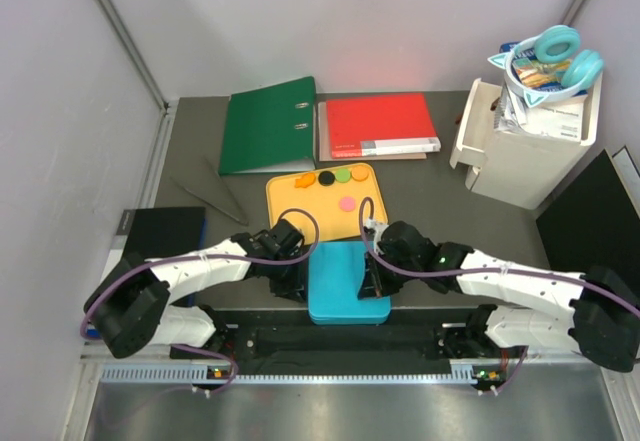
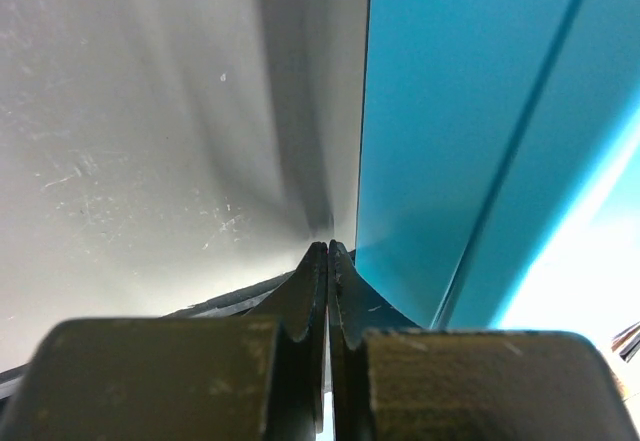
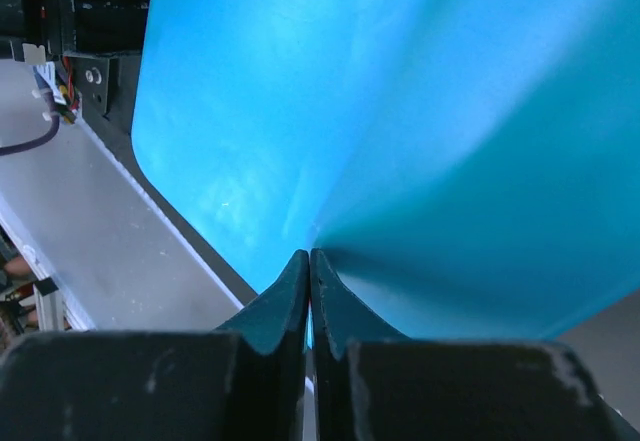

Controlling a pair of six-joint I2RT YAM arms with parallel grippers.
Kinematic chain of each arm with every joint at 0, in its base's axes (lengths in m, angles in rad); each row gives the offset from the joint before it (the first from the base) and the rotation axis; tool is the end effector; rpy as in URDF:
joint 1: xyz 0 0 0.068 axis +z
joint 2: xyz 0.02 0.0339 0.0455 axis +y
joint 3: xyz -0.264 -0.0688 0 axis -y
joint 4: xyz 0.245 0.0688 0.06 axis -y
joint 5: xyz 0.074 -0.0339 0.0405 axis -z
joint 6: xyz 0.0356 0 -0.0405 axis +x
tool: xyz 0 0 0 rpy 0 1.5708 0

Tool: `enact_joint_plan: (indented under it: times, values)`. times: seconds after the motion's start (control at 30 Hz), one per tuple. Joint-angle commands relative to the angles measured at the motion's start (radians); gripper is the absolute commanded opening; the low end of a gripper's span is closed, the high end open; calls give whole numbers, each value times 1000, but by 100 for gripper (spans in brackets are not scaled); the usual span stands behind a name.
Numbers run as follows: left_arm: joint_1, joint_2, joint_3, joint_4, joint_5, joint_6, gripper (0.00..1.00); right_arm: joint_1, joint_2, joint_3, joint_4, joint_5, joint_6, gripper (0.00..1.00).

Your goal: Pack the cookies

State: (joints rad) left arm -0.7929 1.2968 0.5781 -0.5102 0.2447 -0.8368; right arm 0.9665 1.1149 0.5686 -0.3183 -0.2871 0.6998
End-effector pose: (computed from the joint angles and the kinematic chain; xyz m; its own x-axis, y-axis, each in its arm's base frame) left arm 0.1404 -0.1548 0.1492 -0.9984 -0.0130 -0.0551 0.0102 0.9157 -0.4018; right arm 0.1136 0.1822 0.1922 -0.9062 -0.2254 -0.3577 -0.4052 0.7044 0.5828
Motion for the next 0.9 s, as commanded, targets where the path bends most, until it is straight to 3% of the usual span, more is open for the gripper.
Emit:
enact_joint_plan:
  times: [0.0,0.3,0.4,0.43,0.5,0.53,0.57,0.67,0.73,0.87]
  values:
    - [4,-21,25,-16,-12,15,0,11,5,-33,35,-14,20,0]
    - [21,-30,66,-65,-68,31,2,9,-113,193,-77,146,-14,0]
    - [53,-59,107,-120,-126,38,12,9,-156,293,-126,230,-29,0]
    - [64,-68,118,-129,-146,47,20,9,-165,319,-140,279,-33,2]
    - [101,-90,150,-155,-171,56,30,9,-182,388,-189,330,-45,14]
    - [113,-97,161,-175,-182,64,35,9,-184,410,-205,376,-52,25]
    - [124,-111,184,-192,-212,65,40,9,-182,431,-249,400,-74,42]
    - [153,-132,232,-221,-237,91,50,9,-170,497,-317,486,-120,70]
    - [155,-139,261,-244,-292,103,99,9,-159,527,-376,541,-140,76]
    - [155,-166,333,-290,-401,102,99,9,-171,537,-418,632,-149,92]
